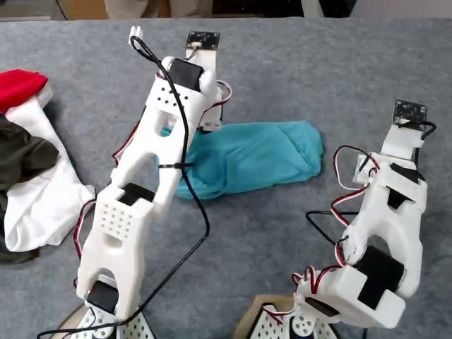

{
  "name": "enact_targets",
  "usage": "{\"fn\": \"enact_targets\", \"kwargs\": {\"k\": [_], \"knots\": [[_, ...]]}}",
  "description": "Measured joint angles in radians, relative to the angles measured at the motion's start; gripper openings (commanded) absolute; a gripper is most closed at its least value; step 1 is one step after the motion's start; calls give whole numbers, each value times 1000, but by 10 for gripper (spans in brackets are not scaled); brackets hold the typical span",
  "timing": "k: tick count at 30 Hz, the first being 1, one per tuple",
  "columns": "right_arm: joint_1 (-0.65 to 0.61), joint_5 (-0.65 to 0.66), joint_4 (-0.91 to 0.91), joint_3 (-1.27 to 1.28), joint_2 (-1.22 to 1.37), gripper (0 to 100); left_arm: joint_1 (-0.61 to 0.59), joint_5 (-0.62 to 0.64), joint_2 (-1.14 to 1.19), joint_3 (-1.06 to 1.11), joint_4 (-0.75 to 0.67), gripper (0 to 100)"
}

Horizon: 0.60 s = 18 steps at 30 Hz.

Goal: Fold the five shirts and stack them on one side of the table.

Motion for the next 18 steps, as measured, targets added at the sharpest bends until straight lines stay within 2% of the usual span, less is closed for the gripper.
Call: {"fn": "enact_targets", "kwargs": {"k": [11, 18], "knots": [[0, 0, 0, 0, 0, 5, 207, 160, 0, -35, -183, 18], [0, 0, 0, 0, 0, 5, 292, 221, 46, -37, -313, 18]]}}
